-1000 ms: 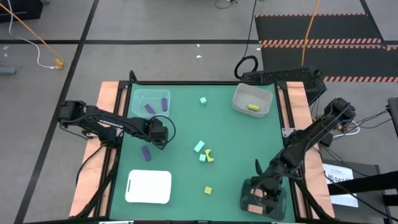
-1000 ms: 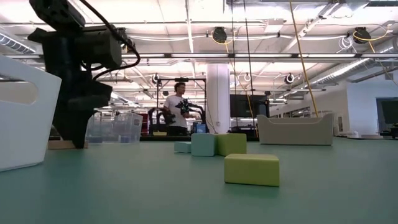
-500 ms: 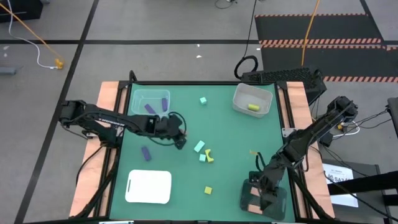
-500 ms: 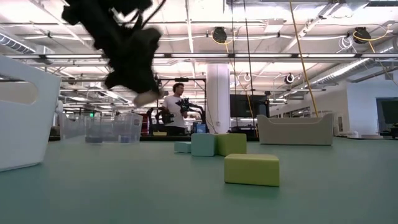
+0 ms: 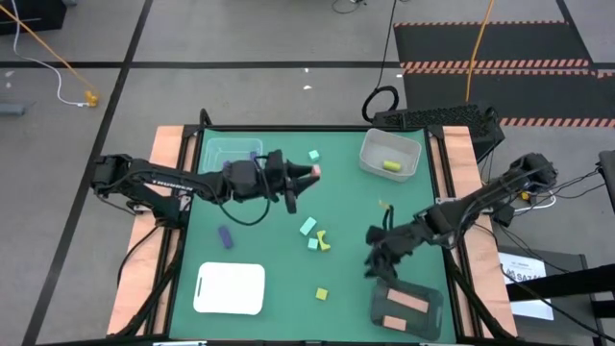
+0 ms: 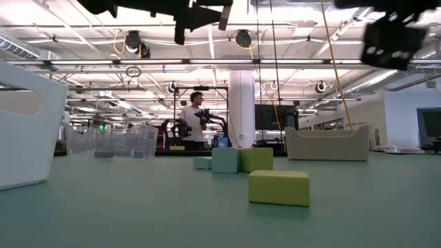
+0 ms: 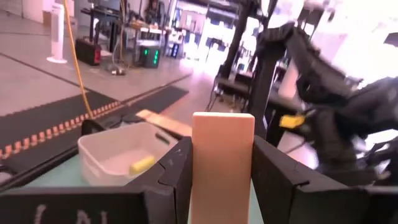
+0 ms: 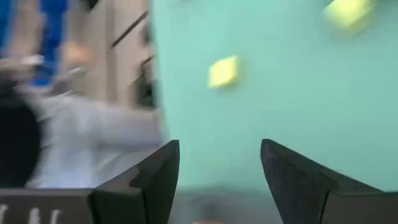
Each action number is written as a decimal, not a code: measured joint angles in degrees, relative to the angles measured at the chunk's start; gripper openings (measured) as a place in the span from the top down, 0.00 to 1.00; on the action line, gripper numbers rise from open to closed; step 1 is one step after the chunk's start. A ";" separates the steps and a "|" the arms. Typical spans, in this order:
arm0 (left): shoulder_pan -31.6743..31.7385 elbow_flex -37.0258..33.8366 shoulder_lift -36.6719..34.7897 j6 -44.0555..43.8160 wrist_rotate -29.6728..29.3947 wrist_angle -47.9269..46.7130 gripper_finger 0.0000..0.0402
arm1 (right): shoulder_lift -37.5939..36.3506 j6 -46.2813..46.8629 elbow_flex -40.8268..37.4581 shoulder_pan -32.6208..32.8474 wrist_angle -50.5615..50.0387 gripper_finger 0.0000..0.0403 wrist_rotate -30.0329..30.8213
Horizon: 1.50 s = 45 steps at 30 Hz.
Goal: Sort & place blocks by color
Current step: Put the light orange block into the black bin
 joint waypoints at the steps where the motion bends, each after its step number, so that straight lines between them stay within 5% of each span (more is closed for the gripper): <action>1: 0.12 0.00 0.00 -0.83 0.04 0.34 0.68 | 0.00 -2.53 0.00 -1.05 -0.72 0.47 2.79; 8: -0.03 0.00 0.00 -4.08 1.16 -0.54 0.68 | 0.00 -17.80 0.00 -7.97 0.73 0.47 30.38; 11: -0.07 0.00 0.00 -4.06 1.21 -0.61 0.68 | 0.00 -23.19 0.00 -11.12 6.37 0.47 36.46; 22: 0.52 0.00 0.00 -3.50 2.05 -0.34 0.68 | 1.41 -35.64 0.04 -19.70 33.30 0.44 28.37; 30: 0.52 0.00 0.00 -1.10 5.32 1.74 0.68 | 7.59 -32.84 0.04 -24.02 45.56 0.36 15.42; 45: 0.45 -0.02 0.00 -2.88 8.20 1.95 0.68 | 15.12 -32.21 0.00 -24.26 60.91 0.40 15.19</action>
